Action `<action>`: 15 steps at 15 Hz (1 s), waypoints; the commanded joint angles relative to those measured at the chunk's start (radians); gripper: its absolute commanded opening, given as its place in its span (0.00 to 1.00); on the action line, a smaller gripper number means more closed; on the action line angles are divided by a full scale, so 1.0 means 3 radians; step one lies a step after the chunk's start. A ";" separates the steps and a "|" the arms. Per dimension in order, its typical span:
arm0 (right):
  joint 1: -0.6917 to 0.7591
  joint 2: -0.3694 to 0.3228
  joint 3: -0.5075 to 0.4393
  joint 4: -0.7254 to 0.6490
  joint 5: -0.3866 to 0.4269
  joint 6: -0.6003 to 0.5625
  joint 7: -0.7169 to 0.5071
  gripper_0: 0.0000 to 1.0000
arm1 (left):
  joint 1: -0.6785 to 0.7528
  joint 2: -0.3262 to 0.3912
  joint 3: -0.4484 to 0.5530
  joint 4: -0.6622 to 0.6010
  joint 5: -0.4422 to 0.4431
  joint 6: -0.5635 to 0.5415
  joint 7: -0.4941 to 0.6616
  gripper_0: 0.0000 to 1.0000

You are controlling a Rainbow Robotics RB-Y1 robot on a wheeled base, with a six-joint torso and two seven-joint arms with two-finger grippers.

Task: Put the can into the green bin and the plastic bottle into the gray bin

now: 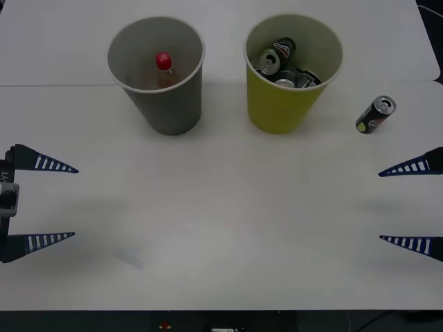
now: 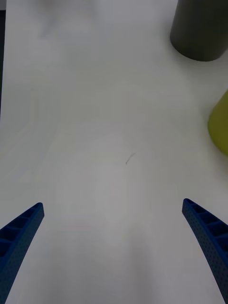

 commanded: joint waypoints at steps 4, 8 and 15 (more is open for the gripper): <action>0.0494 -0.0085 0.0020 -0.0204 -0.0158 0.0894 -0.0029 1.00 | 0.0000 0.0000 0.0000 0.0000 0.0000 0.0000 0.0000 1.00; 0.0877 -0.0223 0.0296 -0.0393 -0.0245 0.1907 -0.0060 1.00 | 0.0000 0.0000 0.0000 0.0000 0.0000 0.0000 0.0000 1.00; 0.1020 -0.0576 0.1247 -0.0629 -0.0444 0.3957 -0.0208 1.00 | 0.0000 0.0000 0.0000 0.0000 0.0000 0.0000 0.0000 1.00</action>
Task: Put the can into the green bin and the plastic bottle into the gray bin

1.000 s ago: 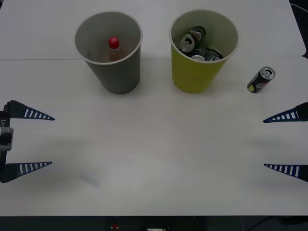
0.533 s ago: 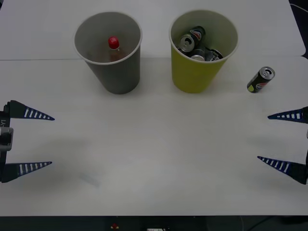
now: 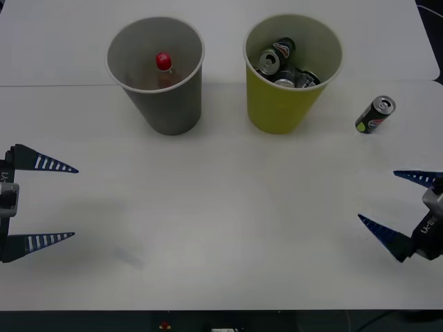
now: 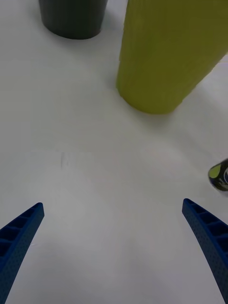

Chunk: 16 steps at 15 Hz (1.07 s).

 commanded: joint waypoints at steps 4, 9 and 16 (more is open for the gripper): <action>-0.0112 -0.0052 0.0548 -0.0042 0.0121 0.1024 -0.0785 1.00 | 0.0000 0.0000 0.0000 0.0000 0.0000 0.0000 0.0000 1.00; -0.0527 0.0025 0.1279 0.0081 0.0479 0.2011 -0.1741 1.00 | 0.0000 0.0000 0.0000 0.0000 0.0000 0.0000 0.0000 1.00; -0.1426 0.0470 0.2148 0.1006 0.1138 0.2691 -0.2784 1.00 | 0.0000 0.0000 0.0000 0.0000 0.0000 0.0000 0.0000 1.00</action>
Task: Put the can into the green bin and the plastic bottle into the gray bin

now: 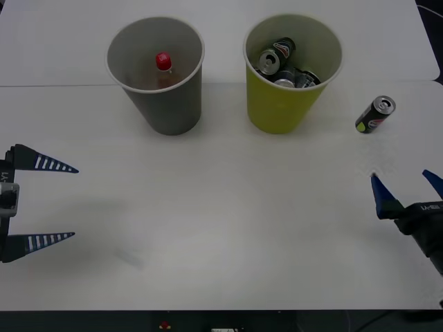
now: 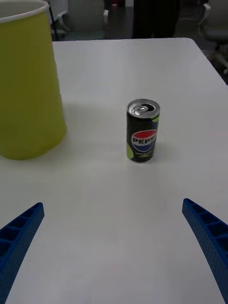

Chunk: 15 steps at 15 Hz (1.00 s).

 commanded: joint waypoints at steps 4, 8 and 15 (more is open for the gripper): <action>-0.0481 0.0377 0.0246 0.0706 0.0296 0.0131 -0.0367 1.00 | 0.0000 0.0000 0.0000 0.0000 0.0000 0.0000 0.0000 1.00; -0.0757 0.0623 0.0292 0.1100 0.0296 0.0126 -0.0377 1.00 | 0.0000 0.0000 0.0000 0.0000 0.0000 0.0000 0.0000 1.00; -0.1315 0.1139 0.0338 0.1964 0.0301 0.0116 -0.0377 1.00 | 0.0000 0.0000 0.0000 0.0000 0.0000 0.0000 0.0000 1.00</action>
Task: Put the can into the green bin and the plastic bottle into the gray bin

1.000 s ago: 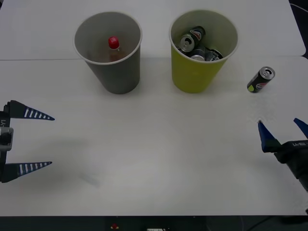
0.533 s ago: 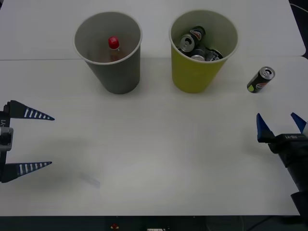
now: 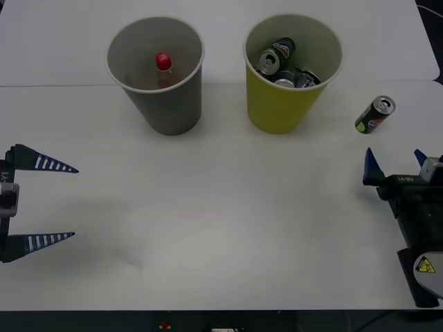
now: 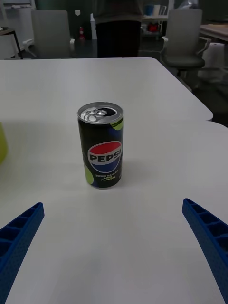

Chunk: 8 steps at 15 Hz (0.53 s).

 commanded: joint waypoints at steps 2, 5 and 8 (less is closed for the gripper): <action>-0.0319 0.0286 0.0012 0.0462 0.0000 -0.0038 -0.0001 1.00 | 0.0000 0.0000 0.0000 0.0000 0.0000 0.0000 0.0000 1.00; -0.0513 0.0440 0.0012 0.0723 -0.0005 -0.0089 0.0009 1.00 | 0.0000 0.0000 0.0000 0.0000 0.0000 0.0000 0.0000 1.00; -0.0677 0.0552 0.0007 0.0922 -0.0005 -0.0156 0.0020 1.00 | 0.0000 0.0000 0.0000 0.0000 0.0000 0.0000 0.0000 1.00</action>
